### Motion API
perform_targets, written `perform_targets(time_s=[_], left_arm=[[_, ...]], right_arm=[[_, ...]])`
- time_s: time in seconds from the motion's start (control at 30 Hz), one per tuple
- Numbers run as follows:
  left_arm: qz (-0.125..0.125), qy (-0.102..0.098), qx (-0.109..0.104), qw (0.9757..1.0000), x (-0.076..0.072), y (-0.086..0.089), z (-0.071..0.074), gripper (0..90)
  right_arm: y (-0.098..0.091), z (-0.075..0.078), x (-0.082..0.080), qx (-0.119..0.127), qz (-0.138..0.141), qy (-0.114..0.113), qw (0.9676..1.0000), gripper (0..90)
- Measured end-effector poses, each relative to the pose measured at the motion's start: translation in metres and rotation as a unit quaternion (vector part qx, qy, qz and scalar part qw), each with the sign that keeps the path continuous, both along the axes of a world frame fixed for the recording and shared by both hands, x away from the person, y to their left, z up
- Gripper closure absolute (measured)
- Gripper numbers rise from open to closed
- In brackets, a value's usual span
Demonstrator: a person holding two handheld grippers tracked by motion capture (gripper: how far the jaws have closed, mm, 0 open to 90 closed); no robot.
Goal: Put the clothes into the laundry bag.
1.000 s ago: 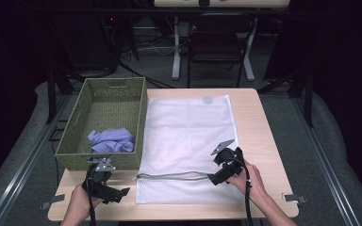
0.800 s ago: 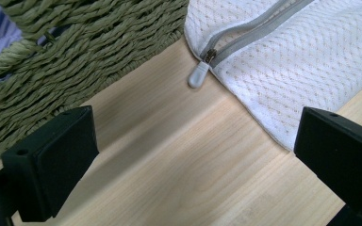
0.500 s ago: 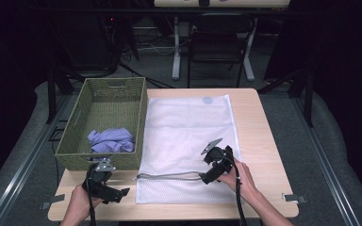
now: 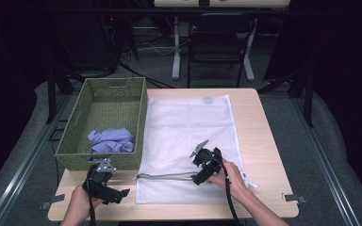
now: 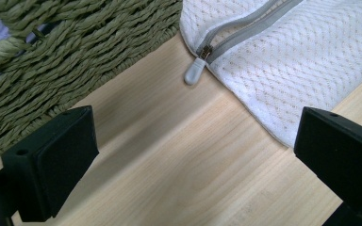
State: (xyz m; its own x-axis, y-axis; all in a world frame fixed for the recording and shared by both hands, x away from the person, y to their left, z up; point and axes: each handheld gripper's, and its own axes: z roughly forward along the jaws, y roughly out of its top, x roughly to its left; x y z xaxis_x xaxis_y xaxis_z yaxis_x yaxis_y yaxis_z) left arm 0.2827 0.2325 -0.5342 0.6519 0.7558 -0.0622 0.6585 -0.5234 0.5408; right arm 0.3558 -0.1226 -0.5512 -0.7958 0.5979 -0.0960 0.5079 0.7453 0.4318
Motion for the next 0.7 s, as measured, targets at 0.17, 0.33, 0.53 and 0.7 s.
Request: perform_targets(time_s=[0.17, 0.33, 0.53, 0.7], left_arm=[[0.001, 0.004, -0.001, 1.0000, 0.001, 0.000, 0.000, 0.1], [0.000, 0.001, 0.001, 1.0000, 0.001, 0.000, 0.000, 0.1], [0.003, 0.004, -0.002, 1.0000, 0.001, 0.001, -0.001, 0.1], [0.002, 0.004, -0.002, 1.0000, 0.001, 0.001, -0.001, 0.2]], right_arm=[[0.005, -0.002, 0.001, -0.003, 0.005, 0.002, 1.0000, 11.0], [0.010, -0.006, 0.004, -0.012, 0.007, 0.003, 0.9999, 14.3], [0.014, -0.005, 0.004, -0.014, 0.011, 0.000, 0.9998, 29.6], [0.015, -0.005, 0.007, -0.009, 0.010, 0.000, 0.9999, 39.1]])
